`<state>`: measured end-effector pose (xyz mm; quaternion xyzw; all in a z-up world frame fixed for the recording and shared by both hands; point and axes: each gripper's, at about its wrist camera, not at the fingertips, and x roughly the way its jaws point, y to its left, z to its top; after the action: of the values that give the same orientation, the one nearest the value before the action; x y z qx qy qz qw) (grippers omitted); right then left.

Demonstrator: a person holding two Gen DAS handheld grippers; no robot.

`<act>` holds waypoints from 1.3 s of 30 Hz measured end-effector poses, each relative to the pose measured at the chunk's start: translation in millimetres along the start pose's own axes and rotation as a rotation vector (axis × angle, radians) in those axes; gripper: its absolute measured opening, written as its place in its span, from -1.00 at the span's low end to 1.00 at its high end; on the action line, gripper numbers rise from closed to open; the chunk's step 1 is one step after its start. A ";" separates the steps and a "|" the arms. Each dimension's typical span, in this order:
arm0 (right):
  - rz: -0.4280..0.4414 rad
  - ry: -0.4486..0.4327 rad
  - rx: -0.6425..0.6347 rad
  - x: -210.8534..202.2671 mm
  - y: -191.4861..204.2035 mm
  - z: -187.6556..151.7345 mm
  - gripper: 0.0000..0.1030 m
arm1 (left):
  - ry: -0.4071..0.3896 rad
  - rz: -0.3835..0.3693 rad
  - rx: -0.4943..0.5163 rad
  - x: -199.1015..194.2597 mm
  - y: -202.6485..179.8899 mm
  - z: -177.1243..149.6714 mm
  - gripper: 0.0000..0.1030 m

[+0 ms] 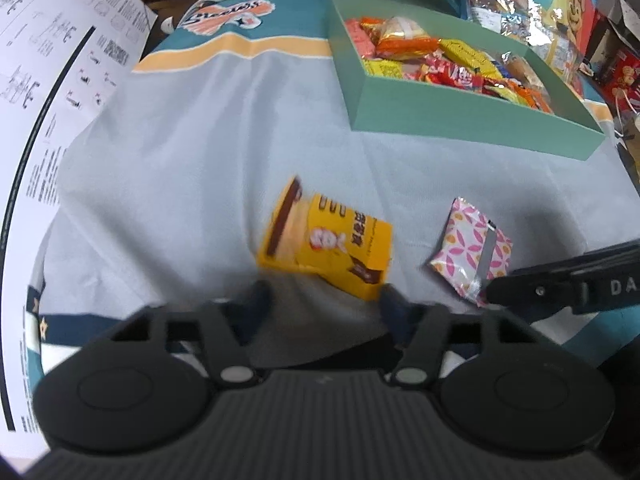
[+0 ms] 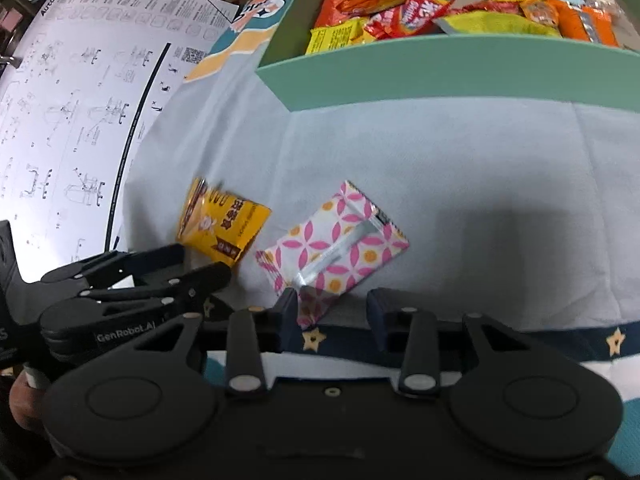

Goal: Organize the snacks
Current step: 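Grasp the pink patterned packet with the right gripper while the left reaches the yellow packet, then grasp the yellow cartoon packet with the left gripper while the right holds the pink packet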

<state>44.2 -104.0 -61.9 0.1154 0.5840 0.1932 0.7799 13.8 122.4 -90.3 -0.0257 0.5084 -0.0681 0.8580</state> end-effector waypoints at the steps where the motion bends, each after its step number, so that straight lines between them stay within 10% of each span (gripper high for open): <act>1: -0.005 -0.003 0.002 0.3 -0.4 3.0 -0.25 | -0.002 -0.013 0.001 0.3 -0.2 1.4 -0.16; 11: -0.074 -0.026 0.021 9.1 5.6 26.7 -0.19 | -0.030 -0.040 -0.059 10.4 8.5 14.9 -0.07; 19: -0.127 -0.043 -0.100 20.5 37.5 24.1 0.33 | -0.036 -0.022 -0.144 6.5 37.0 14.5 0.08; 28: -0.296 -0.108 -0.376 33.0 72.9 1.7 0.02 | -0.025 -0.028 -0.189 7.1 39.3 20.7 0.33; 39: -0.279 -0.178 -0.165 0.3 6.0 4.4 -0.02 | 0.028 -0.041 -0.247 23.6 23.4 43.5 0.53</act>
<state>47.5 -98.2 -58.4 -0.0144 0.5051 0.1195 0.8546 65.1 141.1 -92.5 -0.1408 0.5240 -0.0227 0.8397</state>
